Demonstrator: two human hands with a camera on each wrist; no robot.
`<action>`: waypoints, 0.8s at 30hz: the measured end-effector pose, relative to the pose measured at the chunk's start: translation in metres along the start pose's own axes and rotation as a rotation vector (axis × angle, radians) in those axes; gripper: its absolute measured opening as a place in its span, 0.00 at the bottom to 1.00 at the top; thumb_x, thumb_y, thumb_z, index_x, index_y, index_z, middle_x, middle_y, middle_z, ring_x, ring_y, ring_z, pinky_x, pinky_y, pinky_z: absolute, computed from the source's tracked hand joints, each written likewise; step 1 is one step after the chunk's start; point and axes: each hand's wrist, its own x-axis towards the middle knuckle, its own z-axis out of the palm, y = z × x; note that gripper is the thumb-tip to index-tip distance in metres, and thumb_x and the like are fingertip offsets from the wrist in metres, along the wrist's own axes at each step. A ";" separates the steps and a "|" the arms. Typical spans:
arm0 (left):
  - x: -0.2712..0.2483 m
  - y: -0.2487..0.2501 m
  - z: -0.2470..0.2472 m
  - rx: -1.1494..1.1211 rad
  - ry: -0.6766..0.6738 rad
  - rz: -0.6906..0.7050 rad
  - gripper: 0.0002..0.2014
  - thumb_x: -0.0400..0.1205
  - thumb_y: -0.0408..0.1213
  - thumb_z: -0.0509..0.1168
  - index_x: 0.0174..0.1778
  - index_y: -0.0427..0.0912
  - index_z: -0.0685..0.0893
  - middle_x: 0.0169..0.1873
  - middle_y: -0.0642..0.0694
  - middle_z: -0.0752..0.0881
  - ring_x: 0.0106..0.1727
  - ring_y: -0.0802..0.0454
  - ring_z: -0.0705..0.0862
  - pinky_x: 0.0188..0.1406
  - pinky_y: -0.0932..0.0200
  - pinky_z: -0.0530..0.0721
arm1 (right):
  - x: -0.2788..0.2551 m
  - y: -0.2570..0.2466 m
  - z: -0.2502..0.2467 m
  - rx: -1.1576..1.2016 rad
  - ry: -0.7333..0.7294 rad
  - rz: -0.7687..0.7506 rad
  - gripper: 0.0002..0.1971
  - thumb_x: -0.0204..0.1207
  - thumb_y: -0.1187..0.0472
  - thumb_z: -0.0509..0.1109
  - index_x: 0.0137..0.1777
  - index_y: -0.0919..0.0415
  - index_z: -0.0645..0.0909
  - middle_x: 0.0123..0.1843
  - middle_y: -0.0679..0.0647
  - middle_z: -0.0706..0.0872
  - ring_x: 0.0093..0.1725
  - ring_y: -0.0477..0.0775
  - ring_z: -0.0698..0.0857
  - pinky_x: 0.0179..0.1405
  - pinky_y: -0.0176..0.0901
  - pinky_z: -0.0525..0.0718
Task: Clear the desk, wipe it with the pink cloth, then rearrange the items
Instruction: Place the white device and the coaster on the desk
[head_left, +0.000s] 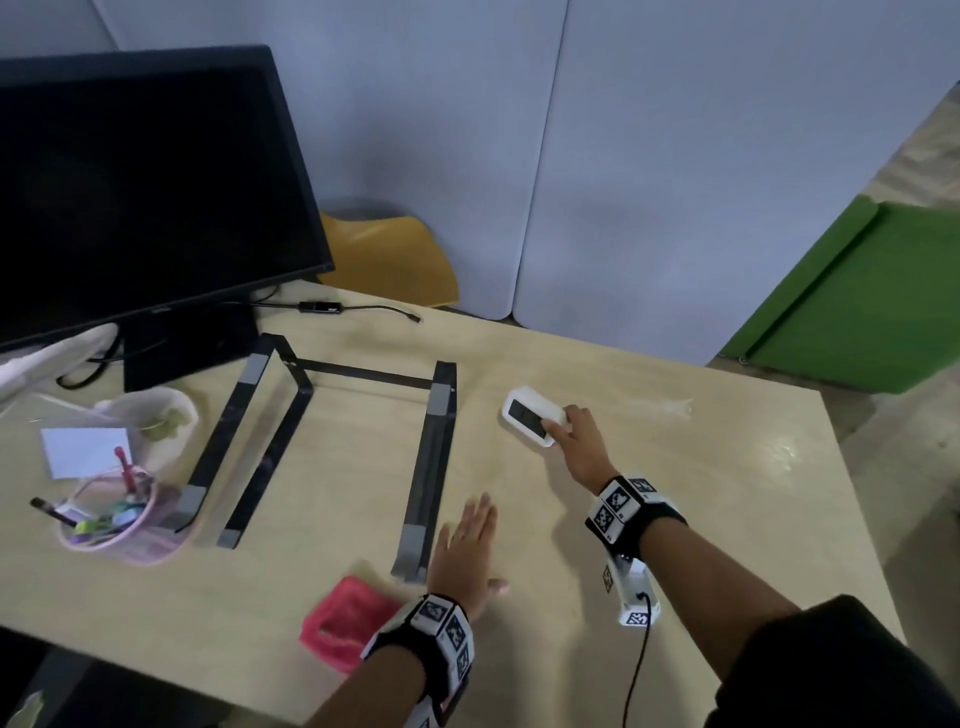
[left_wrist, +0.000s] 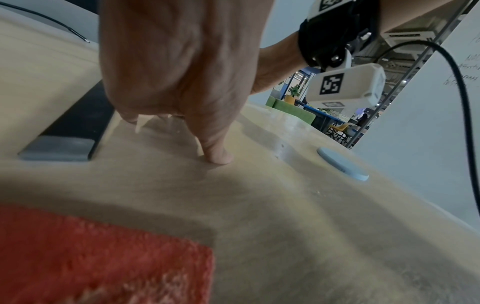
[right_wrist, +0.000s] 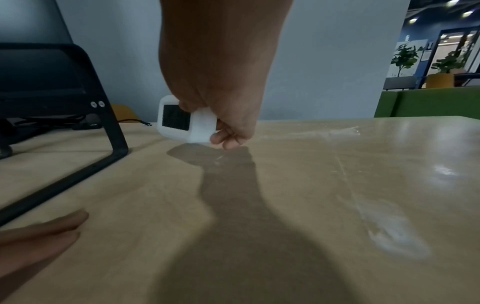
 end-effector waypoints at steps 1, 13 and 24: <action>0.000 0.001 0.000 -0.003 0.006 -0.004 0.47 0.80 0.47 0.65 0.83 0.42 0.38 0.80 0.51 0.29 0.84 0.51 0.36 0.82 0.47 0.43 | 0.004 -0.002 0.002 -0.037 0.005 -0.011 0.13 0.80 0.61 0.66 0.52 0.73 0.75 0.48 0.60 0.71 0.46 0.56 0.72 0.40 0.38 0.62; 0.002 0.000 0.003 -0.048 0.017 -0.014 0.49 0.78 0.46 0.68 0.83 0.43 0.38 0.73 0.53 0.26 0.84 0.51 0.36 0.82 0.47 0.42 | 0.036 -0.003 0.019 -0.207 -0.083 -0.076 0.18 0.77 0.60 0.65 0.60 0.74 0.75 0.54 0.64 0.74 0.49 0.59 0.75 0.49 0.47 0.71; 0.000 0.002 -0.003 0.009 -0.039 0.002 0.46 0.80 0.49 0.65 0.83 0.42 0.39 0.82 0.50 0.33 0.84 0.51 0.36 0.82 0.46 0.46 | -0.013 0.015 -0.018 -0.346 0.061 0.026 0.32 0.74 0.55 0.72 0.75 0.64 0.65 0.72 0.61 0.68 0.69 0.63 0.69 0.68 0.56 0.71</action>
